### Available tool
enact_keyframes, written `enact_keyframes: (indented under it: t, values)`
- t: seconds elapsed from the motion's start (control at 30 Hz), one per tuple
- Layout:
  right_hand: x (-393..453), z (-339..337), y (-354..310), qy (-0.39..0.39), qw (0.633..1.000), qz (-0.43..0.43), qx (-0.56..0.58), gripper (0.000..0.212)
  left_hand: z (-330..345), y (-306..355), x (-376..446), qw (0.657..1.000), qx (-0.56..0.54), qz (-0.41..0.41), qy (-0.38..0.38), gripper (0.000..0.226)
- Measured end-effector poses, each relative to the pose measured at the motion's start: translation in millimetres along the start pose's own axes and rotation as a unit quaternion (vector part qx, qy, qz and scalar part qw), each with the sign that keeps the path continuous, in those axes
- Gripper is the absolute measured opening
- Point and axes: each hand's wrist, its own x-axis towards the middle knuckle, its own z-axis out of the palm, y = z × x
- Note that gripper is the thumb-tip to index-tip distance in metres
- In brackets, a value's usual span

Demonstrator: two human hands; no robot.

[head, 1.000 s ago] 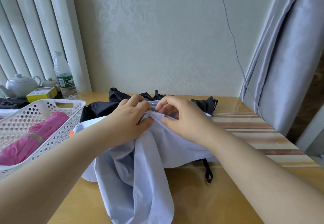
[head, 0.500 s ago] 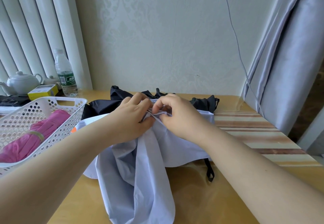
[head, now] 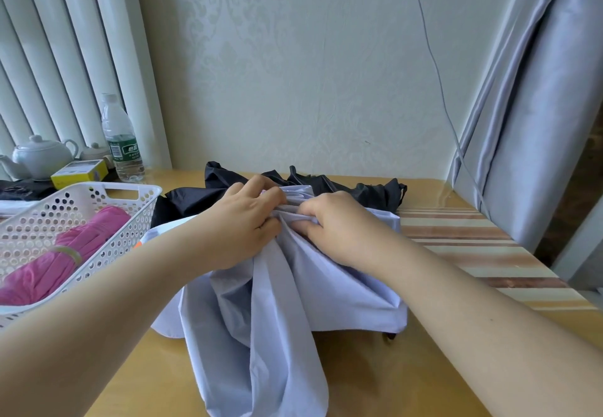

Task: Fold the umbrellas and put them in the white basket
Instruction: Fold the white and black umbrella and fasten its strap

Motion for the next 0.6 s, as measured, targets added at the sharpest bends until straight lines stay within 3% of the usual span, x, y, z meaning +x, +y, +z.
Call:
enact_keyframes:
  t: [0.1,0.17,0.23,0.33,0.4,0.47,0.53,0.6]
  values:
    - [-0.9,-0.9,5.7,0.025,0.999,-0.009,0.019,0.029,-0.9,-7.0,0.2,0.999,-0.002,-0.023,-0.030,0.063]
    - [-2.8,2.7,6.9,0.048,0.998,-0.010,0.030,0.022,-0.4,-11.2,0.7,0.996,0.001,-0.059,-0.067,0.047]
    - [-7.2,-1.2,5.4,0.055,0.998,0.005,0.041,0.021,-0.3,-12.7,-1.9,0.997,-0.003,-0.061,-0.055,0.052]
    - [-22.6,-23.7,7.4,-0.020,0.995,0.037,0.092,0.044,-0.3,-24.2,-6.3,0.997,0.006,-0.075,-0.034,0.076]
    - [-41.3,-33.3,9.4,-0.088,0.994,0.056,0.031,0.061,-1.3,-33.1,-8.0,0.994,-0.006,-0.110,-0.013,0.071]
    - [-53.4,-28.6,14.8,-0.097,0.992,0.063,-0.040,0.069,-3.2,-38.2,-9.6,0.992,-0.028,-0.127,0.003,0.060]
    - [-51.9,-18.2,31.4,0.002,0.996,0.075,0.041,0.054,-3.0,-39.4,-11.3,0.992,-0.045,-0.121,0.016,0.059]
    - [-43.4,-15.3,50.8,0.115,0.967,0.146,0.172,0.021,-2.6,-39.3,-13.4,0.991,-0.053,-0.119,0.021,0.063]
